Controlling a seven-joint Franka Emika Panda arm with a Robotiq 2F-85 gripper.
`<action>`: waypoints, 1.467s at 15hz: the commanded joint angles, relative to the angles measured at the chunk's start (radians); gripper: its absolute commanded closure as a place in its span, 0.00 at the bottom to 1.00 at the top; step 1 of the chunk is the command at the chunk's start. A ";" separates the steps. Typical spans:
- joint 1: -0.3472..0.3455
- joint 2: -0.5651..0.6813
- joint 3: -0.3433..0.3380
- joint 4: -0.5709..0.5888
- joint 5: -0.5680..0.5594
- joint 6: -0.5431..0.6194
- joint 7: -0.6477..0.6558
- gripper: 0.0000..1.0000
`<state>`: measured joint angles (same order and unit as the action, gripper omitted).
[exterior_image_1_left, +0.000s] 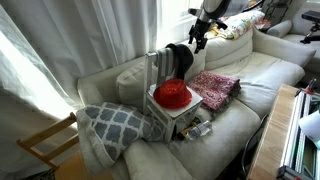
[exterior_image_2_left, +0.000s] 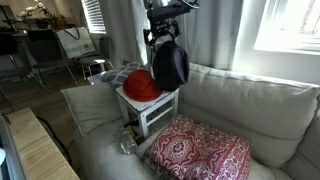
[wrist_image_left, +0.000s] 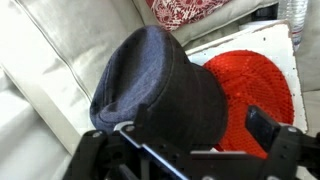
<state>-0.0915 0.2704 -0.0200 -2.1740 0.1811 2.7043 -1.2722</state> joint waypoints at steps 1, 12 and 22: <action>-0.022 0.110 0.007 0.102 -0.047 -0.014 0.103 0.00; -0.066 0.175 0.018 0.183 -0.146 -0.035 0.265 0.86; -0.064 0.063 -0.031 0.127 -0.240 -0.044 0.359 0.98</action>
<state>-0.1566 0.4046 -0.0288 -2.0041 0.0087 2.7008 -0.9761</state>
